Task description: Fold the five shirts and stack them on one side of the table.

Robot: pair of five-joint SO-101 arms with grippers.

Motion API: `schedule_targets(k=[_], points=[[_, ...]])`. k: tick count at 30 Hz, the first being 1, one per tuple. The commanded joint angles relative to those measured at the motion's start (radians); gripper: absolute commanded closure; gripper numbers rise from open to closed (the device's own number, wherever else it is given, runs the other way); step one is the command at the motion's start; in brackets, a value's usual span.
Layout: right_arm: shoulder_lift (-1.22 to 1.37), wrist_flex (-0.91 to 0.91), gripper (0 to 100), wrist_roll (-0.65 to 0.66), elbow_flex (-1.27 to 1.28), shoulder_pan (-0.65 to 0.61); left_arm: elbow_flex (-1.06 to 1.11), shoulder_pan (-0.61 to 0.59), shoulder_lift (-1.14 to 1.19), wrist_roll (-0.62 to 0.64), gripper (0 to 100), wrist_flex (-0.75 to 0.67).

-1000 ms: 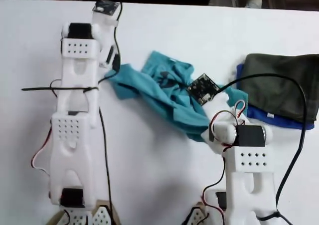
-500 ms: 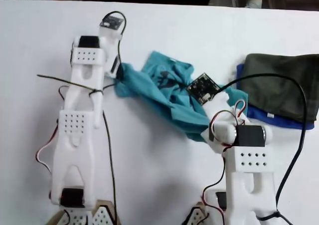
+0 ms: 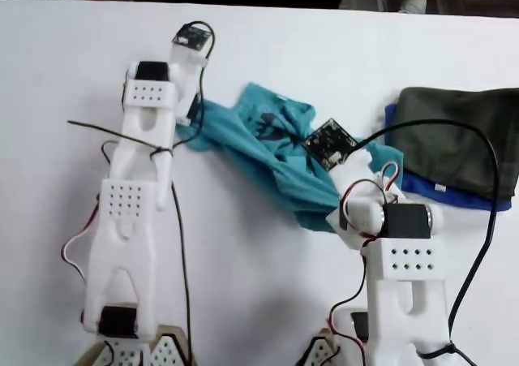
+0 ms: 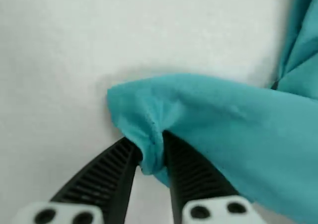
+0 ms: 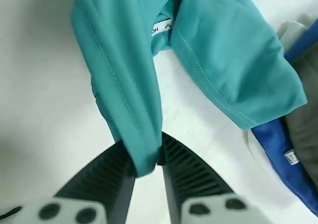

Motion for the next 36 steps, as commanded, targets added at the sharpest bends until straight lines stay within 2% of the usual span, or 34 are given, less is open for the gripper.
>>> schedule_targets(k=[1,5,9,13,18,20,22,29,31,36], points=[[-0.035,-0.012,97.7,0.000,-0.005,0.005,-0.051,-0.015,-0.043,-0.011,97,0.012],[-0.035,-0.077,97.7,0.000,-0.003,0.007,-0.183,-0.011,-0.121,-0.014,98,0.149],[-0.027,-0.206,97.7,0.000,-0.003,0.002,-0.348,0.002,-0.210,-0.068,98,0.304],[-0.035,-0.311,97.7,-0.002,-0.014,0.001,-0.363,-0.026,-0.322,-0.087,98,0.311],[-0.027,-0.364,97.7,-0.002,-0.103,-0.002,-0.240,-0.035,-0.497,-0.087,98,0.311],[-0.038,-0.341,97.7,-0.002,-0.135,-0.022,-0.143,-0.028,-0.580,-0.083,98,0.311],[-0.056,-0.239,97.7,-0.002,-0.195,-0.038,0.012,-0.017,-0.681,-0.081,98,0.311],[-0.275,0.090,97.8,0.009,-0.373,-0.058,0.769,-0.014,-1.115,-0.110,98,0.308],[-0.343,0.117,97.8,0.009,-0.365,-0.058,0.963,-0.014,-1.215,-0.160,98,0.304],[-0.407,0.087,97.8,0.009,-0.158,-0.058,1.346,-0.041,-1.298,-0.204,98,0.173]])
